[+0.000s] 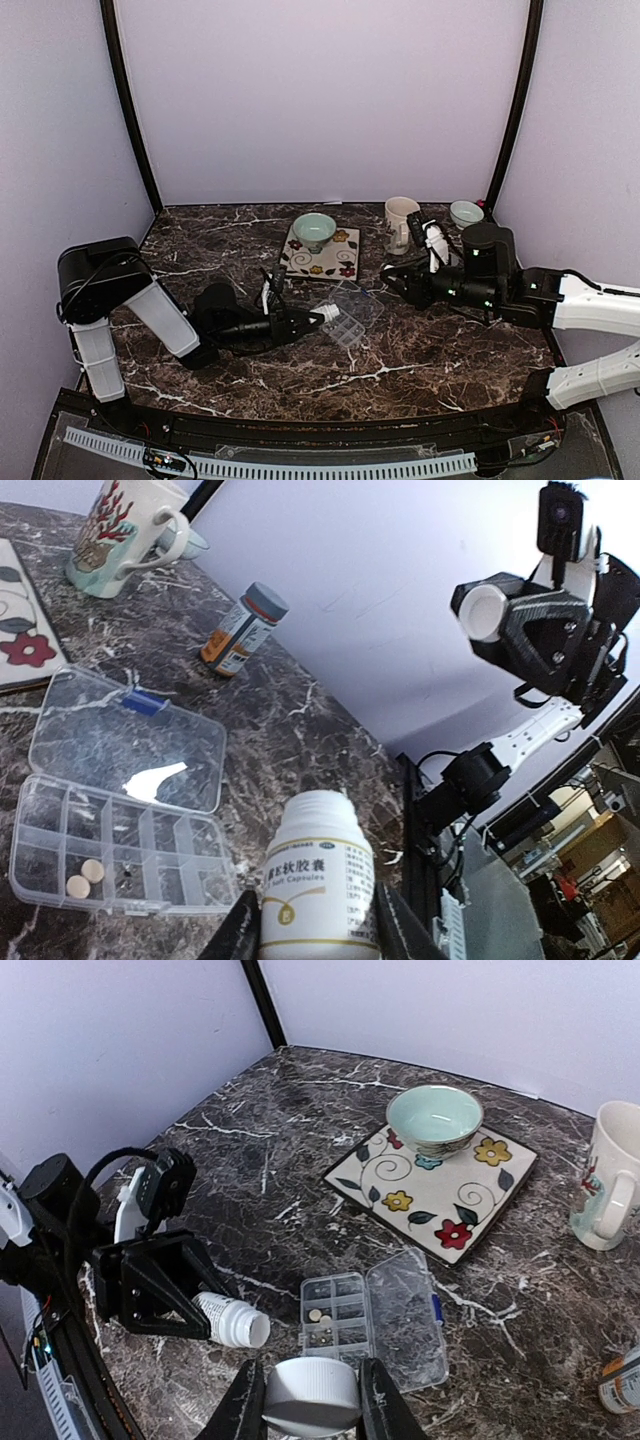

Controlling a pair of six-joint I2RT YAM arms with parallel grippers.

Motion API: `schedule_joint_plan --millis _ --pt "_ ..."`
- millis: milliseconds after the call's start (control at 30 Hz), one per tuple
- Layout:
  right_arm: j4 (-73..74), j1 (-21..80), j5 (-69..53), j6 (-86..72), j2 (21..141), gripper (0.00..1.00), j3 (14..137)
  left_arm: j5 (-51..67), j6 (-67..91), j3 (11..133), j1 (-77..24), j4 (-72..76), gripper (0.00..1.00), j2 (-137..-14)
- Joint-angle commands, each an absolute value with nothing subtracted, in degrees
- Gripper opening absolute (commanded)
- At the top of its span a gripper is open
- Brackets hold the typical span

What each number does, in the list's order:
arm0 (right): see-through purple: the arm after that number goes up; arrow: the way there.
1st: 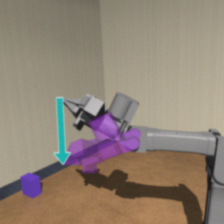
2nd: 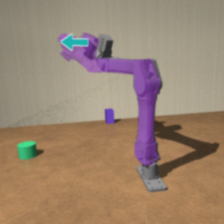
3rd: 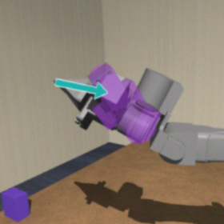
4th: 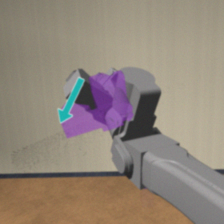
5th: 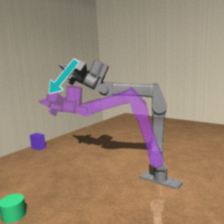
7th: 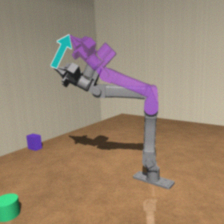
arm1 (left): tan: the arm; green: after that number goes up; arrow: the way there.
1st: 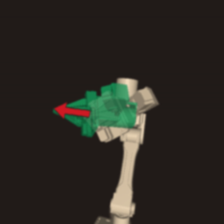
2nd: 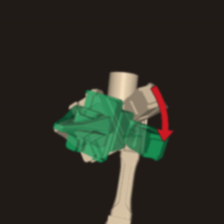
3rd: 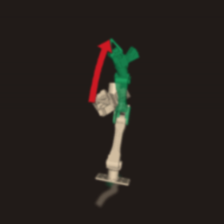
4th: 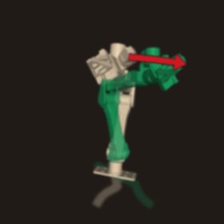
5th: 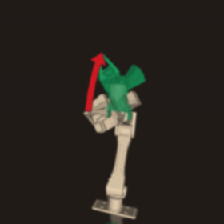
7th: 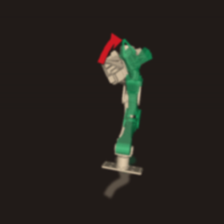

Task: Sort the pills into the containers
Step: Pour the pill into the compartment of the pill container, then screw the lid of the pill bottle onto the pill bottle.

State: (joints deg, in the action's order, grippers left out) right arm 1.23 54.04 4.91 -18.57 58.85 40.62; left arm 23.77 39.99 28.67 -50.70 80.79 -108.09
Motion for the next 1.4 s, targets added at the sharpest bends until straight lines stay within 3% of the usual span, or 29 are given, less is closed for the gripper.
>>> schedule_joint_plan --millis 0,633,1367 --pt "-2.3 54.6 -2.84 -18.93 59.34 0.0 43.25 32.22 45.24 28.66 -48.38 87.37 0.0 -104.77" --pt "0.45 54.97 -18.9 -17.87 65.34 0.0 50.89 56.65 67.88 38.06 -42.81 99.62 0.0 -105.14" --pt "4.72 57.57 -20.15 -16.19 70.71 0.0 56.27 65.0 75.63 43.51 -41.33 99.67 0.0 -102.95"
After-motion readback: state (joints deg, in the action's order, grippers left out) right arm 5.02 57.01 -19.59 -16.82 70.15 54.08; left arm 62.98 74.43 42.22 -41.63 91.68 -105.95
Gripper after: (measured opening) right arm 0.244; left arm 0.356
